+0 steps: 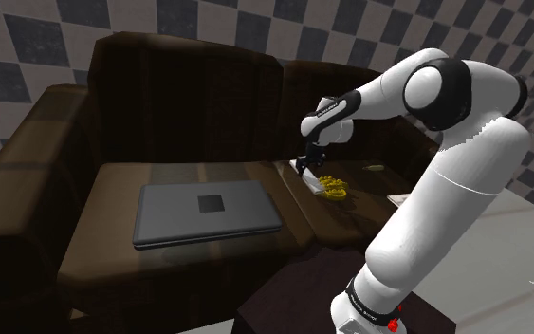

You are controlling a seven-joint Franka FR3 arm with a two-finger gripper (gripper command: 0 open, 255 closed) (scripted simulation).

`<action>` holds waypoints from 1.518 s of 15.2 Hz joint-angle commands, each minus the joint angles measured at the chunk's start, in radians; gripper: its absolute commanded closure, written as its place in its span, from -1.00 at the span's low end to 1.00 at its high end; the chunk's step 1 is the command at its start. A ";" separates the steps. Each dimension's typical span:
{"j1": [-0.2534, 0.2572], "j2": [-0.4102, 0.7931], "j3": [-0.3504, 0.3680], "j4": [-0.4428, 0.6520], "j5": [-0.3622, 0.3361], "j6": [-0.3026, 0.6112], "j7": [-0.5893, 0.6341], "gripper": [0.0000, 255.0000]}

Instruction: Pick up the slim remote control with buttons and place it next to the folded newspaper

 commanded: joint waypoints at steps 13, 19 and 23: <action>-0.181 -0.164 -0.195 -0.156 -0.100 0.014 -0.300 1.00; -0.254 -0.172 -0.296 -0.149 -0.112 0.006 -0.464 1.00; -0.294 -0.152 -0.367 -0.121 -0.095 -0.001 -0.589 1.00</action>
